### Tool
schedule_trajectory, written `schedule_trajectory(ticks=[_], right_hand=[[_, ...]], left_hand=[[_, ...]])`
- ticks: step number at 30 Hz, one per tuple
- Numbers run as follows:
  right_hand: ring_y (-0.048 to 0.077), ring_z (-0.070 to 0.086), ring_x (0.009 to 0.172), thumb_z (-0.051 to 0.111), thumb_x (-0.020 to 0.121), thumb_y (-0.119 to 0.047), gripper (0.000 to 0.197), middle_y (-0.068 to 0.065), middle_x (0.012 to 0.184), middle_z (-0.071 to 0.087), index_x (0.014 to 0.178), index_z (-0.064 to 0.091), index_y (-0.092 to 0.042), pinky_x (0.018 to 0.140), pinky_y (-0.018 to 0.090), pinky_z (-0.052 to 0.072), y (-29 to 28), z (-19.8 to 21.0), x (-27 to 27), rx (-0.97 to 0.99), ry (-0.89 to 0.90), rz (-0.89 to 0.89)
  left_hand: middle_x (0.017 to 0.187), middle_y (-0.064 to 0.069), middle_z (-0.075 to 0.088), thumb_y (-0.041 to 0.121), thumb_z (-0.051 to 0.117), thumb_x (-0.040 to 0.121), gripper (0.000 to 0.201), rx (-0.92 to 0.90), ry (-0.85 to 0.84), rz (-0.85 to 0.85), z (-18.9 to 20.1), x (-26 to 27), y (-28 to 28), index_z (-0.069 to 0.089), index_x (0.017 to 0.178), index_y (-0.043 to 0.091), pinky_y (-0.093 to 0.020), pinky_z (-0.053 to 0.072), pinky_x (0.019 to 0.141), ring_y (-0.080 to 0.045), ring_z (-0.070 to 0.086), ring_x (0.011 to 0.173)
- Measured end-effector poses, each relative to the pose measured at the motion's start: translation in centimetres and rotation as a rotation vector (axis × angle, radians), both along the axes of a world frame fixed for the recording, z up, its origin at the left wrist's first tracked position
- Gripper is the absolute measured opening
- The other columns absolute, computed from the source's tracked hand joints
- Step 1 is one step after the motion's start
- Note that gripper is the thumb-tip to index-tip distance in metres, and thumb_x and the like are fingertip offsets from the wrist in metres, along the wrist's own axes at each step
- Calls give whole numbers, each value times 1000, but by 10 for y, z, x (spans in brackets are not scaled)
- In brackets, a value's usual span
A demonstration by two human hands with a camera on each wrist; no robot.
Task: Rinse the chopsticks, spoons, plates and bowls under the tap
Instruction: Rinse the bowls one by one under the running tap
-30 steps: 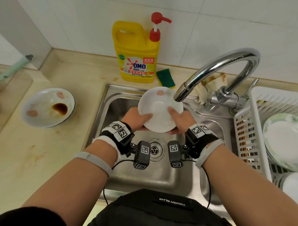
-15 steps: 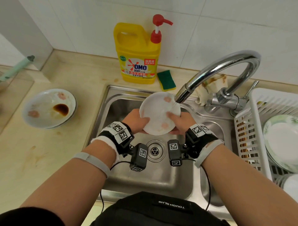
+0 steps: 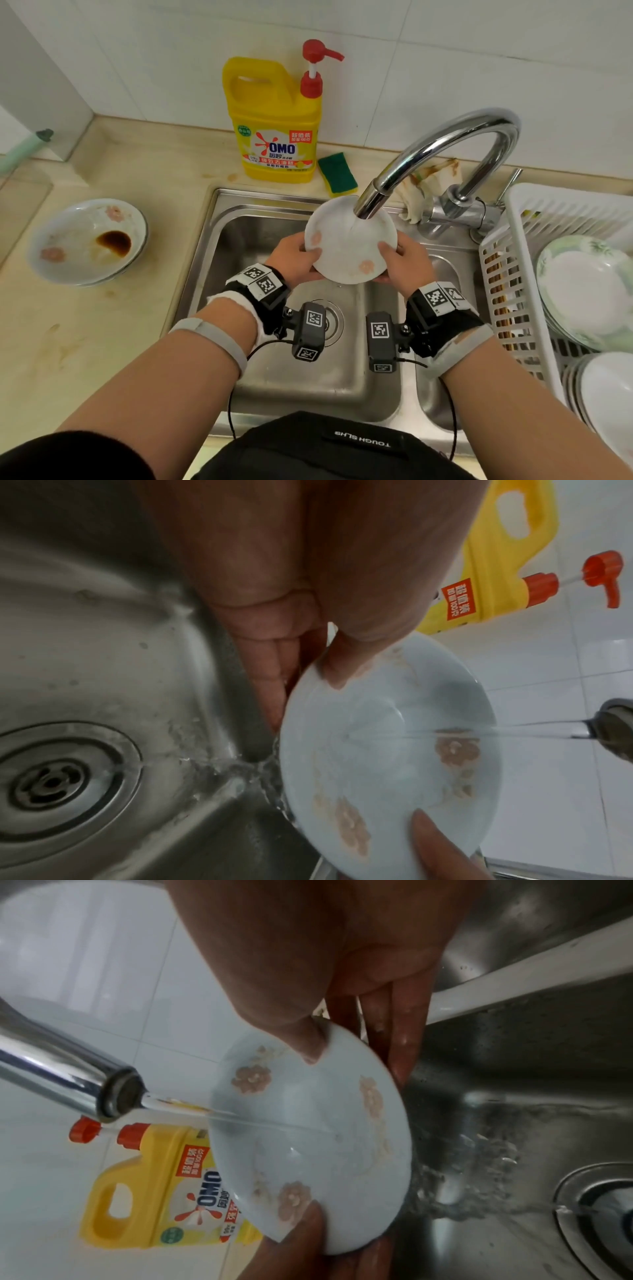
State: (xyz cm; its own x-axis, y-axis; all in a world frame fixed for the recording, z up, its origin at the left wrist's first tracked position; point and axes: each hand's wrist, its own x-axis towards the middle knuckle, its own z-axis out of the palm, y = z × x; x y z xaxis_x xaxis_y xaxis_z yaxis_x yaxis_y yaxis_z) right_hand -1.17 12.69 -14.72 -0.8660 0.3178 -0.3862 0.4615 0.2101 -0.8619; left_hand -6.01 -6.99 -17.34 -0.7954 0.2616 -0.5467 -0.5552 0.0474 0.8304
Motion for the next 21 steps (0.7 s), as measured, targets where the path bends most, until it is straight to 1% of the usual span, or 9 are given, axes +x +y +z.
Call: schedule_trajectory(ticks=[2,7,8,11,14,16,18,20,21], right_hand=[[16,69,90,52,104,-18,23,2,102,69,125,58,-25,57,24,59,4,4,4,2,11,-35],[28,74,84,54,104,-26,24,13,108,70,124,63,-19,60,39,63,16,5,7,17,-44,-90],[29,75,78,53,104,-25,25,16,106,71,125,63,-16,56,36,62,18,4,7,-8,-78,-106],[23,71,54,49,107,-23,20,19,78,71,117,59,-9,46,30,56,18,0,8,-136,-222,-145],[23,70,55,46,108,-25,26,18,68,71,118,54,-3,45,27,53,9,-9,9,-226,-350,-106],[25,71,59,48,107,-22,20,19,74,73,115,54,-5,50,29,53,-3,-13,9,-263,-374,-75],[29,71,66,51,105,-13,7,19,83,71,108,57,-11,55,33,56,-14,-10,8,-266,-358,-42],[31,71,71,52,101,-4,13,18,89,70,105,62,-11,60,34,59,-22,-7,5,-220,-334,37],[32,72,74,53,100,-2,16,19,92,71,108,65,-10,63,35,60,-26,-4,3,-178,-322,98]], left_hand=[[130,-17,65,5,52,103,36,48,-77,0,0,3,6,53,138,10,-40,63,79,-34,67,113],[130,-16,64,6,50,105,39,176,-211,-45,8,14,16,48,142,18,-36,63,70,-34,72,103],[126,-19,66,7,48,105,38,191,-235,-60,10,16,16,47,141,20,-37,64,70,-35,74,98],[102,-28,73,9,46,105,35,144,-290,-123,17,16,10,44,139,18,-38,65,73,-37,76,86],[92,-31,72,5,45,101,39,51,-309,-150,25,13,-4,42,139,11,-36,65,69,-36,76,78],[107,-30,69,-1,43,98,43,-21,-267,-166,29,13,-15,43,140,10,-38,65,70,-38,75,84],[126,-22,62,-7,44,94,50,-118,-146,-185,31,12,-27,45,141,11,-45,64,74,-41,70,102],[129,-13,59,-6,46,91,51,-302,49,-252,35,13,-40,48,139,11,-50,63,75,-38,64,112],[124,-12,62,-3,48,91,46,-422,151,-303,39,14,-45,52,136,10,-50,63,76,-36,65,109]])
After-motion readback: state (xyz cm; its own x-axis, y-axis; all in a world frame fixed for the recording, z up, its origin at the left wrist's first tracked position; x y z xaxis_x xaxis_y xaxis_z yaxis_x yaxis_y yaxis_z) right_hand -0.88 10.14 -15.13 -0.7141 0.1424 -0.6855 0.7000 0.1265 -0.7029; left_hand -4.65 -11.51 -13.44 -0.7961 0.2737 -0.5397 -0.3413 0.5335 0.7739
